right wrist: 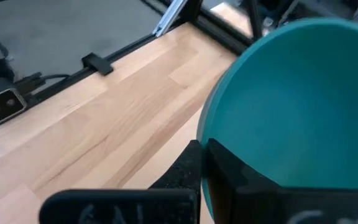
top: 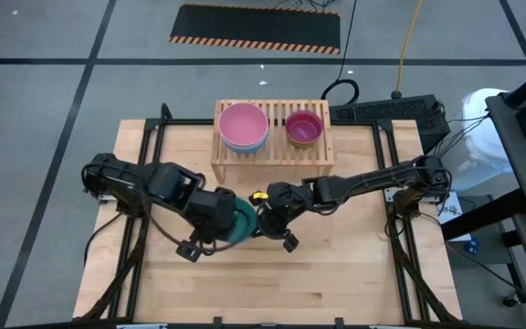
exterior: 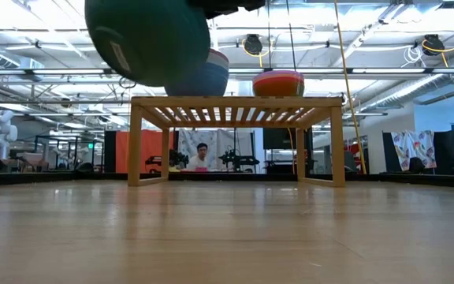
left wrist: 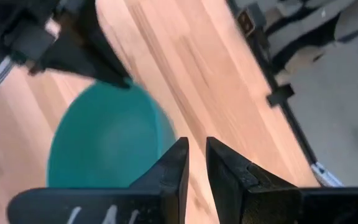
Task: Place and stack bowls onto a shelf
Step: Stack the dark green bowl on top of the pink bowl on the shelf
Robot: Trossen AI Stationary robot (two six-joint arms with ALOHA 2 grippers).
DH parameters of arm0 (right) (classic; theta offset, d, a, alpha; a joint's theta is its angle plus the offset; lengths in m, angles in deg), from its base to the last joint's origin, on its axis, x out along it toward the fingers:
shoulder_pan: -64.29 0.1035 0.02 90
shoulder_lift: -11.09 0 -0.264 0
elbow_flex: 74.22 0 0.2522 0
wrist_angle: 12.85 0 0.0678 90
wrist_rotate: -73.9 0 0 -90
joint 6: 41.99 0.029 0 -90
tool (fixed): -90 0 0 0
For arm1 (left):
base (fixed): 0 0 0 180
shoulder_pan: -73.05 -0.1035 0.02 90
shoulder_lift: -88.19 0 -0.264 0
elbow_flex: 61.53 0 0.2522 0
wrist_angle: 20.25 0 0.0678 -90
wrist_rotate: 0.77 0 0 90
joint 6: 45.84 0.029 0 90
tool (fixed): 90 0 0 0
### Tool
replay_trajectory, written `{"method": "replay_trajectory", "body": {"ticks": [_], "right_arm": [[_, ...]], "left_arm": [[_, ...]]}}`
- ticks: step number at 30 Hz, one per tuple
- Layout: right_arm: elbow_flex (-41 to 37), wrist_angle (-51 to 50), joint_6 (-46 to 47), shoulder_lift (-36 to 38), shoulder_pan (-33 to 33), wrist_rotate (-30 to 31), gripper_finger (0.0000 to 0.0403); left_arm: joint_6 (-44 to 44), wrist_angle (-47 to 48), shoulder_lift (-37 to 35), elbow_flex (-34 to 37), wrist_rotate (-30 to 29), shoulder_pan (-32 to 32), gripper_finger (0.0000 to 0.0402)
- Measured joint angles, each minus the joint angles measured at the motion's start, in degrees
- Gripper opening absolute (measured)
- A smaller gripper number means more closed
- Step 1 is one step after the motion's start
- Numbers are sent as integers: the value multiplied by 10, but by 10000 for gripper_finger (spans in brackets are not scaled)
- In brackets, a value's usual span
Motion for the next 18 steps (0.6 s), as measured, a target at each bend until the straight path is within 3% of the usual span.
{"method": "replay_trajectory", "body": {"ticks": [9,18], "right_arm": [[0,1,-10,45,2,11,1],[0,-86,-23,123,2,129,1]], "left_arm": [[-35,32,0,-38,-5,0,60],[-82,46,-13,-38,-7,5,60]]}}
